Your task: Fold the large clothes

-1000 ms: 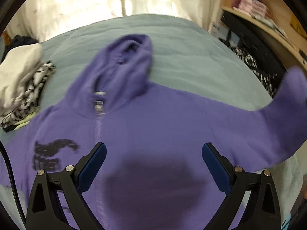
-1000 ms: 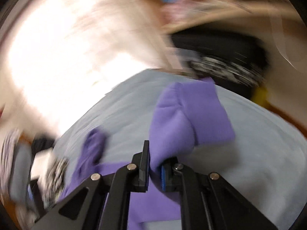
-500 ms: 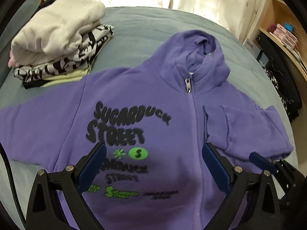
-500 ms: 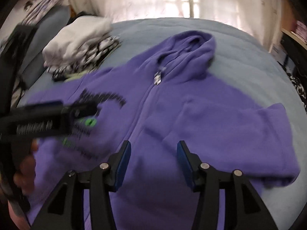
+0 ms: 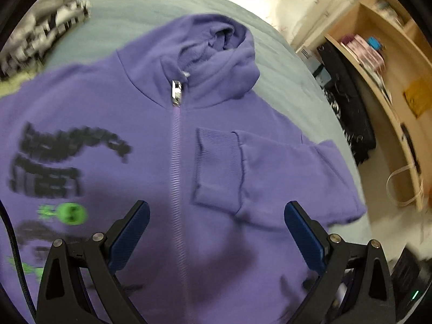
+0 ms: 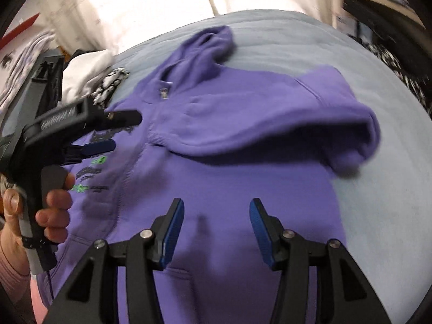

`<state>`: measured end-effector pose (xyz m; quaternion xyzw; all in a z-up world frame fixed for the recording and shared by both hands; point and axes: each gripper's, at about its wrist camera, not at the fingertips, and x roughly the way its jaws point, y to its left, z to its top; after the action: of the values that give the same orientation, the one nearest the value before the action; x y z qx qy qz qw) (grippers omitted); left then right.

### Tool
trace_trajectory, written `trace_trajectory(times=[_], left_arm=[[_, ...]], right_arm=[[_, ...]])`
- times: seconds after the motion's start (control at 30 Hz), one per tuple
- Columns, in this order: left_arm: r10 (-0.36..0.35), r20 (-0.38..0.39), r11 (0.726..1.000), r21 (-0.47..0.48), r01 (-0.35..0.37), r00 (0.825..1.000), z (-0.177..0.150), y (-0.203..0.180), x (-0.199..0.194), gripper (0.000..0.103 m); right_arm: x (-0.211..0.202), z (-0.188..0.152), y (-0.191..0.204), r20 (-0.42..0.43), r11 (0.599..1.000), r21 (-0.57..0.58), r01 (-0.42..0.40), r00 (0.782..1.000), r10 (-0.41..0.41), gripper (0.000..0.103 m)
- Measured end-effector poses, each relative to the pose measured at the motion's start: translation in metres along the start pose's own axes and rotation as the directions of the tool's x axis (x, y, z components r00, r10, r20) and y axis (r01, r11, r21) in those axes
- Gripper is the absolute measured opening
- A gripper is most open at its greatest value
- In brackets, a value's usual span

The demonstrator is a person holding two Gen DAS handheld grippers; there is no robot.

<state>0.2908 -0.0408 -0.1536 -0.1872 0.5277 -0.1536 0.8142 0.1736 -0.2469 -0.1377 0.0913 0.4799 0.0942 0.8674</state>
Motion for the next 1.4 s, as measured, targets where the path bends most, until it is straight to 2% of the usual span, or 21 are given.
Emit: trace_trajectory(times=[0.1,0.17,0.2,0.23,0.27,0.3,0.37,0.47,0.57,0.63,0.7,0.73,0.83,0.87,0.9,0.93,1.0,1.07,1.13,1.23,1.4], left_arm=[[-0.001,-0.017,0.998,-0.065,0.000,1.000,0.003,0.000,0.027,0.099],[0.049,0.000,0.997,-0.058,-0.049,0.999,0.002,-0.004,0.039,0.098],[0.080,0.020,0.996,-0.037,-0.080,0.997,0.001,-0.009,0.042,0.092],[0.111,0.036,0.994,-0.018,-0.110,0.993,0.001,-0.014,0.043,0.084],[0.132,0.040,0.991,0.010,-0.133,0.990,0.001,-0.020,0.047,0.054],[0.144,0.025,0.989,0.037,-0.145,0.989,0.001,-0.027,0.052,0.036],[0.138,0.025,0.987,0.079,-0.140,0.990,0.001,-0.041,0.055,0.015],[0.212,0.113,0.953,0.194,-0.231,0.971,-0.005,-0.073,0.047,0.014],[0.196,0.222,0.934,0.256,-0.251,0.955,-0.007,-0.097,0.020,0.013],[0.176,0.315,0.926,0.269,-0.266,0.933,-0.003,-0.105,-0.015,0.013],[0.169,0.380,0.922,0.266,-0.283,0.909,0.000,-0.100,-0.049,0.013],[0.176,0.417,0.919,0.256,-0.301,0.892,0.004,-0.092,-0.068,0.013],[0.234,0.453,0.910,0.209,-0.358,0.860,0.012,-0.053,-0.101,0.014],[0.259,0.439,0.907,0.195,-0.373,0.860,0.013,-0.035,-0.102,0.017],[0.285,0.397,0.909,0.178,-0.378,0.873,0.014,-0.013,-0.099,0.030],[0.306,0.342,0.914,0.154,-0.374,0.888,0.013,0.008,-0.091,0.034],[0.333,0.237,0.926,0.103,-0.364,0.913,0.012,0.047,-0.078,0.037],[0.348,0.161,0.933,0.040,-0.358,0.924,0.006,0.078,-0.066,0.037],[0.324,0.136,0.945,-0.017,-0.325,0.936,0.003,0.095,-0.063,0.037],[0.234,0.139,0.970,-0.100,-0.222,0.962,0.004,0.112,-0.064,0.042],[0.222,0.155,0.972,-0.116,-0.205,0.963,0.021,0.118,-0.052,0.045]], right_arm=[[0.005,-0.008,-0.010,-0.014,0.999,0.041,-0.005,1.000,0.006,0.051],[0.008,-0.011,-0.011,-0.019,0.999,0.050,-0.010,1.000,0.011,0.051],[0.008,-0.013,-0.013,-0.019,0.999,0.051,-0.009,1.000,0.010,0.051],[0.009,-0.013,-0.014,-0.018,0.999,0.054,-0.008,1.000,0.009,0.051],[0.010,-0.015,-0.015,-0.019,0.998,0.058,-0.007,1.000,0.008,0.051],[0.012,-0.015,-0.016,-0.019,0.998,0.061,-0.007,1.000,0.009,0.051],[0.015,-0.018,-0.019,-0.020,0.997,0.072,-0.015,1.000,0.017,0.051],[0.017,-0.021,-0.024,-0.016,0.996,0.087,-0.028,0.999,0.029,0.051],[0.015,-0.024,-0.026,-0.005,0.995,0.096,-0.035,0.999,0.035,0.051],[0.013,-0.025,-0.027,-0.001,0.994,0.099,-0.034,0.999,0.035,0.051],[0.011,-0.025,-0.027,-0.002,0.994,0.101,-0.032,0.999,0.033,0.051],[0.010,-0.026,-0.027,-0.003,0.994,0.102,-0.029,1.000,0.030,0.051],[0.007,-0.025,-0.026,0.000,0.995,0.100,-0.030,1.000,0.030,0.051],[0.005,-0.027,-0.026,-0.001,0.994,0.101,-0.034,0.999,0.035,0.051],[0.004,-0.029,-0.026,-0.006,0.994,0.105,-0.042,0.999,0.043,0.051],[0.004,-0.029,-0.026,-0.013,0.993,0.110,-0.048,0.999,0.049,0.051],[0.004,-0.026,-0.028,-0.026,0.991,0.123,-0.054,0.998,0.058,0.051],[0.003,-0.020,-0.033,-0.035,0.989,0.138,-0.062,0.997,0.067,0.052],[0.000,-0.010,-0.041,-0.026,0.985,0.161,-0.059,0.998,0.064,0.055],[-0.001,0.015,-0.056,0.002,0.977,0.204,-0.056,0.998,0.056,0.061],[0.013,0.078,-0.095,0.063,0.956,0.293,-0.019,0.998,0.001,0.062]])
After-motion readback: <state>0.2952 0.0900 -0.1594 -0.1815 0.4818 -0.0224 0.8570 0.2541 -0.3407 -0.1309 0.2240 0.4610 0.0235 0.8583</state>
